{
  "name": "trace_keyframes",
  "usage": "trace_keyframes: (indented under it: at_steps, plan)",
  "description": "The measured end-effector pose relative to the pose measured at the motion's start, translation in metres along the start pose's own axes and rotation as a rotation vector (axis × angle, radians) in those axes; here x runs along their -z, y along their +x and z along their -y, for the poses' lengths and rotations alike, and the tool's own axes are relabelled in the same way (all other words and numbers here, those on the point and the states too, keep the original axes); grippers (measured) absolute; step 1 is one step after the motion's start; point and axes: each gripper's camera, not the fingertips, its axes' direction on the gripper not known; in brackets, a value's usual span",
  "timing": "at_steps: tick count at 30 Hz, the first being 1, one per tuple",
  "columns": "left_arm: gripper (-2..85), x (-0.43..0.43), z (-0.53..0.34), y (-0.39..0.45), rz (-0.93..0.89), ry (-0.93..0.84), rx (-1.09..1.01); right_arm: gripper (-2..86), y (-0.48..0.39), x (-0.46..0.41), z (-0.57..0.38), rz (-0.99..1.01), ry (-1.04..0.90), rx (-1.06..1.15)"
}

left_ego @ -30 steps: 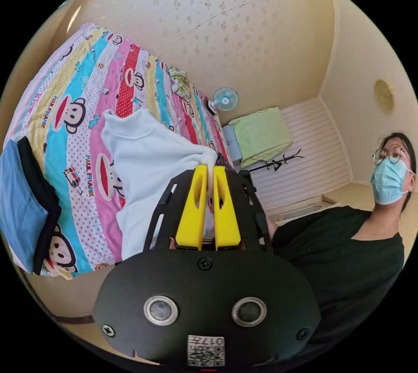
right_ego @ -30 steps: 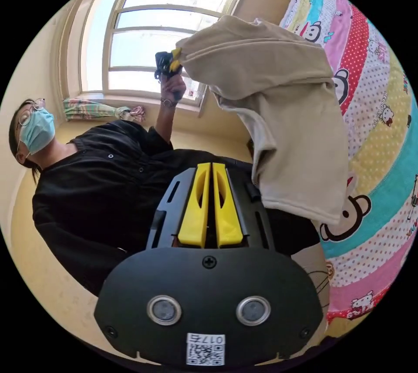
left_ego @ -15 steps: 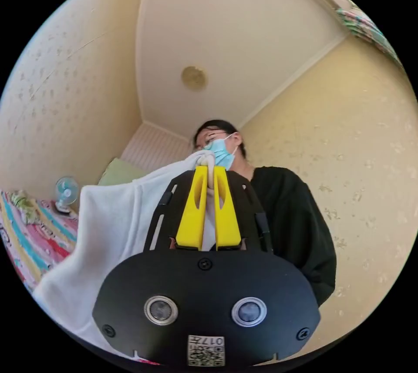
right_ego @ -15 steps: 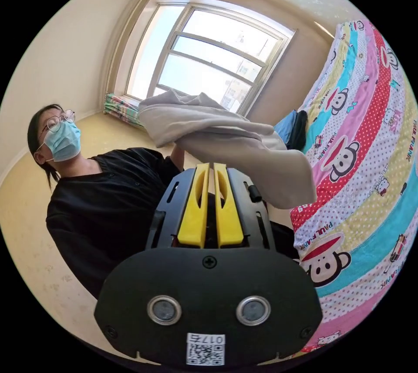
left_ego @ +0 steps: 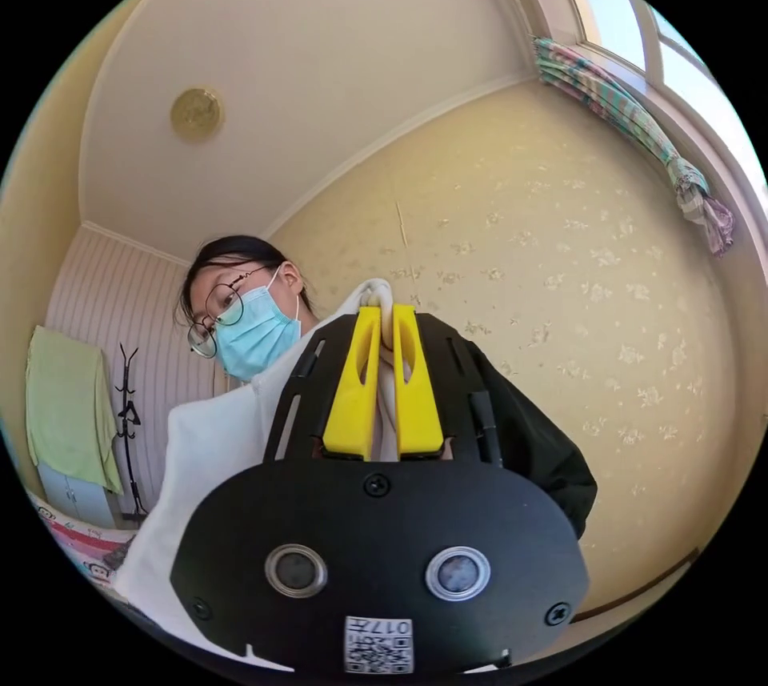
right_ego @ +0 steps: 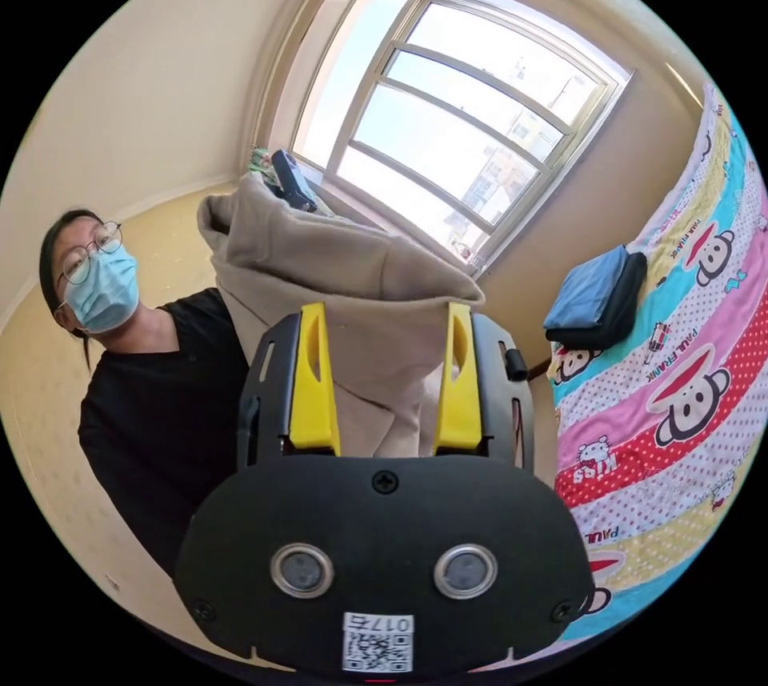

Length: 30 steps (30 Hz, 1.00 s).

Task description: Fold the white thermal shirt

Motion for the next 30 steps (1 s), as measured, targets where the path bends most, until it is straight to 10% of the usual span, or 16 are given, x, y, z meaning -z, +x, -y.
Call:
trace_keyframes:
  at_steps: [8, 18, 22, 30]
  plan:
    - [0.9, -0.035, -0.030, 0.008, -0.030, 0.010, -0.014, 23.1, -0.005, 0.010, -0.049, -0.237, 0.121, 0.048]
    - [1.0, -0.066, -0.056, -0.036, -0.108, 0.012, 0.034, 26.6, 0.072, -0.068, -0.048, 0.067, -0.078, -0.011]
    - [1.0, -0.071, -0.051, -0.042, -0.063, -0.007, 0.044, 4.5, 0.101, -0.097, -0.069, 0.438, -0.042, -0.039]
    - [0.9, -0.057, -0.010, 0.032, 0.456, -0.026, -0.077, 2.6, -0.006, -0.059, -0.059, -0.177, 0.172, -0.012]
